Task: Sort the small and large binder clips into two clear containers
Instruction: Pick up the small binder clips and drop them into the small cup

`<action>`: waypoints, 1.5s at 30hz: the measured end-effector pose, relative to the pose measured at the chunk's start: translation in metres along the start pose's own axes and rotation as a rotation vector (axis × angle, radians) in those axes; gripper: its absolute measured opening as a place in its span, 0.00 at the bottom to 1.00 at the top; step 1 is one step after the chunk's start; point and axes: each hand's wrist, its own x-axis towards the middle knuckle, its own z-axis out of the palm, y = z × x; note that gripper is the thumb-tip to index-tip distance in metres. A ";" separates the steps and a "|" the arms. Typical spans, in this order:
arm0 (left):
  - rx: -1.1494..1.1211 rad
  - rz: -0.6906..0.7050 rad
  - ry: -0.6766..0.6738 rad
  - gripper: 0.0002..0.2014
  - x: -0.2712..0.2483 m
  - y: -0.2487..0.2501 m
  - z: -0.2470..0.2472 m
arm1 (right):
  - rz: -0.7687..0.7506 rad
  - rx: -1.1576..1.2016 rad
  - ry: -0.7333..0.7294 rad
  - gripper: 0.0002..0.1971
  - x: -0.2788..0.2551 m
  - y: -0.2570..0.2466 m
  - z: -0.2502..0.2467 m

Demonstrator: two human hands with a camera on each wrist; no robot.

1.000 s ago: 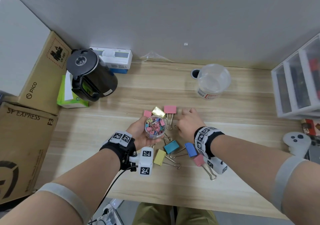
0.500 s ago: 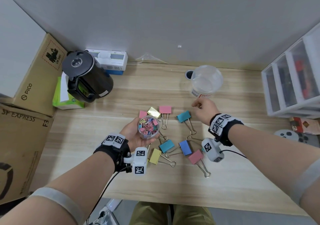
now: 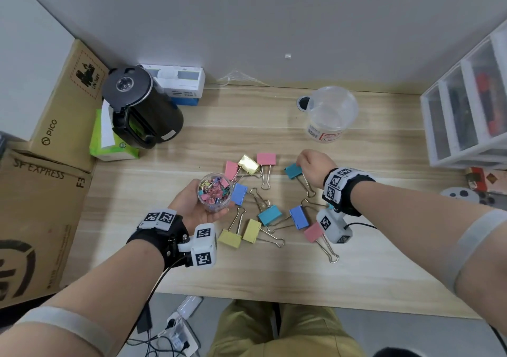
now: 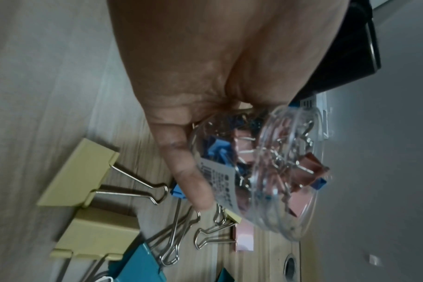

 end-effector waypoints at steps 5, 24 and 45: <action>-0.041 0.011 0.047 0.22 -0.011 -0.003 -0.023 | -0.034 0.057 -0.069 0.14 0.000 -0.029 0.008; 0.159 0.008 0.030 0.20 -0.023 -0.033 0.024 | 0.137 0.321 -0.271 0.09 -0.038 -0.022 -0.034; 0.269 0.008 -0.066 0.25 -0.020 -0.018 0.093 | -0.360 0.212 -0.164 0.05 -0.070 -0.085 -0.046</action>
